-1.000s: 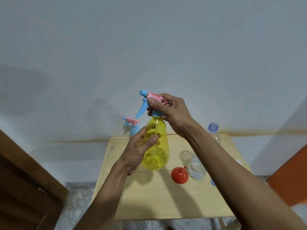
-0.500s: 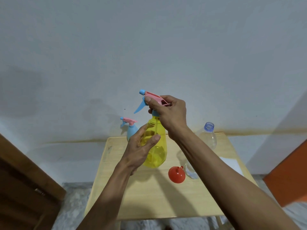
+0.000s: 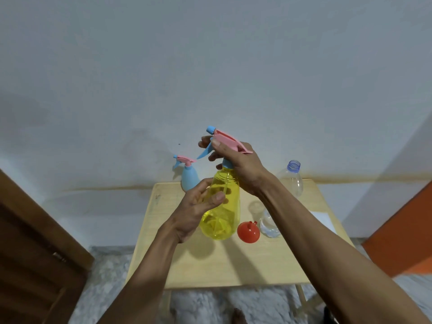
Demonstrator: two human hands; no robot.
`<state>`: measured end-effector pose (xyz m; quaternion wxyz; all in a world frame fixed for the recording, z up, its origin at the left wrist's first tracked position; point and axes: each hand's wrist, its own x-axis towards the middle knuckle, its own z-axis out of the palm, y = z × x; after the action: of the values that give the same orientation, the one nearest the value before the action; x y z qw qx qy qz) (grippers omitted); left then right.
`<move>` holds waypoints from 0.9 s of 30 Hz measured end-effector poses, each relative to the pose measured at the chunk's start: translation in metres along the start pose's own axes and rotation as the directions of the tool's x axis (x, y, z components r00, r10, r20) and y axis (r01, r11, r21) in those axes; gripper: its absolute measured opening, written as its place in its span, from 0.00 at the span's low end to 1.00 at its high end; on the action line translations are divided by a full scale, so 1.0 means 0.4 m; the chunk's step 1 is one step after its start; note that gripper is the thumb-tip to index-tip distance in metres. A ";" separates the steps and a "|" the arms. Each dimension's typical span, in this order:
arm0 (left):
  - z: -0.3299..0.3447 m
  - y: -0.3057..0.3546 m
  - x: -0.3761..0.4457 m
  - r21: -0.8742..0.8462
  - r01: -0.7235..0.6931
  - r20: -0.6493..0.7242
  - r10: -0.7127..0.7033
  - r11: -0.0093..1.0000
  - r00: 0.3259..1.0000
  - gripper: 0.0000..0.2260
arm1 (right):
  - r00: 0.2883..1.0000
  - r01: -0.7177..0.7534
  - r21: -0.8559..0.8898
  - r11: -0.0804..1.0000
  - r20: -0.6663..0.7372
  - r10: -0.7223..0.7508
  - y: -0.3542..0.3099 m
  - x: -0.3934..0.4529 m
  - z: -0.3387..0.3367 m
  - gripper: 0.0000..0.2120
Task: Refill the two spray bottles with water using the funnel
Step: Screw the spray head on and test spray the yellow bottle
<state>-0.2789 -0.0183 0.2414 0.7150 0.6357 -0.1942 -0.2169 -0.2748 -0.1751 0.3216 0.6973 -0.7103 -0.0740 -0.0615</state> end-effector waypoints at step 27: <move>0.200 -0.071 -0.390 0.417 0.108 -0.616 0.193 0.902 0.764 0.18 | 0.911 -0.089 0.114 0.990 -0.393 0.127 0.008 -0.462 -0.025 0.04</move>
<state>-0.4546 0.0001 0.2223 0.5848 0.8073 0.0054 0.0793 -0.4552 -0.1889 0.2835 0.7324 -0.6525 0.1064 -0.1632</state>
